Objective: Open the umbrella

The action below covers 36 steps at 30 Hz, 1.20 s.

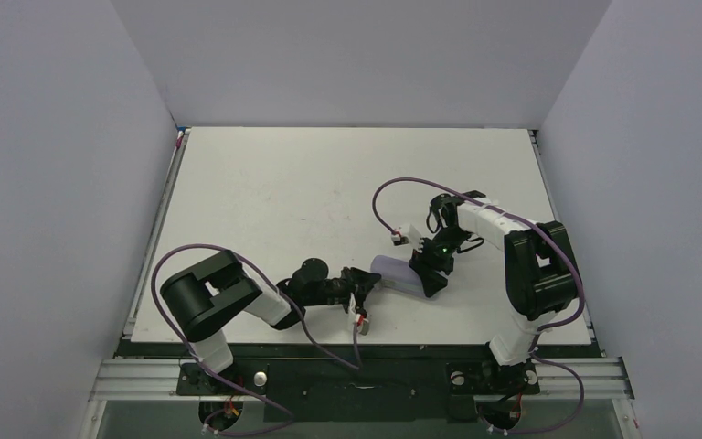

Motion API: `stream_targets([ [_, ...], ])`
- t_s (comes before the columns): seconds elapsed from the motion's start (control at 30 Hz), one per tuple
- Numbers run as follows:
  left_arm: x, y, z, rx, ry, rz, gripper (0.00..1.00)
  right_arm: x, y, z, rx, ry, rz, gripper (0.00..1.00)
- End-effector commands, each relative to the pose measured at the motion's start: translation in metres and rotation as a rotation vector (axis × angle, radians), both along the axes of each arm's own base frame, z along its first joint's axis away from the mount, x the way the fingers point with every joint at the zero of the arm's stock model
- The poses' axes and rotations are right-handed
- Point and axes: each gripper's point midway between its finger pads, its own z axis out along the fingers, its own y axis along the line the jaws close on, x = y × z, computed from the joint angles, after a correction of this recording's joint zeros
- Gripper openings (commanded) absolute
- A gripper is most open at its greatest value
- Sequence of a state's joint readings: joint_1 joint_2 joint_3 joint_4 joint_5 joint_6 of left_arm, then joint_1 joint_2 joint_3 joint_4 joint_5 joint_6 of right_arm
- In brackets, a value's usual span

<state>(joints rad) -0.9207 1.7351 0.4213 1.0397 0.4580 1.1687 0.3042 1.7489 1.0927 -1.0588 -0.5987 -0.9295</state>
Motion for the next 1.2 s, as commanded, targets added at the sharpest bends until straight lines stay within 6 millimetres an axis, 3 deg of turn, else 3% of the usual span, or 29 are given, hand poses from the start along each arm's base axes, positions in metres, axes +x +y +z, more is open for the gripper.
stream_targets([
  [0.0, 0.030, 0.034, -0.018, 0.095, -0.005, 0.150, 0.08, -0.007, -0.012, -0.002, -0.015, -0.016, 0.082, 0.00],
  [0.37, 0.044, 0.062, -0.038, 0.167, 0.013, 0.217, 0.03, -0.007, -0.016, -0.001, -0.016, -0.017, 0.090, 0.00],
  [0.7, 0.053, 0.068, -0.030, 0.107, 0.102, 0.312, 0.01, -0.001, -0.015, 0.000, -0.010, -0.045, 0.081, 0.00],
  [0.73, 0.054, 0.067, -0.021, 0.073, 0.101, 0.317, 0.02, 0.001, -0.014, 0.001, -0.009, -0.051, 0.078, 0.00],
  [0.9, 0.034, 0.056, 0.011, -0.046, 0.269, 0.268, 0.26, 0.009, -0.011, 0.003, -0.003, -0.082, 0.065, 0.00],
  [1.0, 0.029, 0.044, 0.022, -0.096, 0.470, 0.285, 0.31, 0.015, -0.010, 0.004, 0.005, -0.121, 0.058, 0.00],
  [1.17, 0.013, 0.029, 0.022, -0.126, 0.684, 0.272, 0.32, 0.026, -0.005, 0.005, 0.029, -0.198, 0.056, 0.00],
])
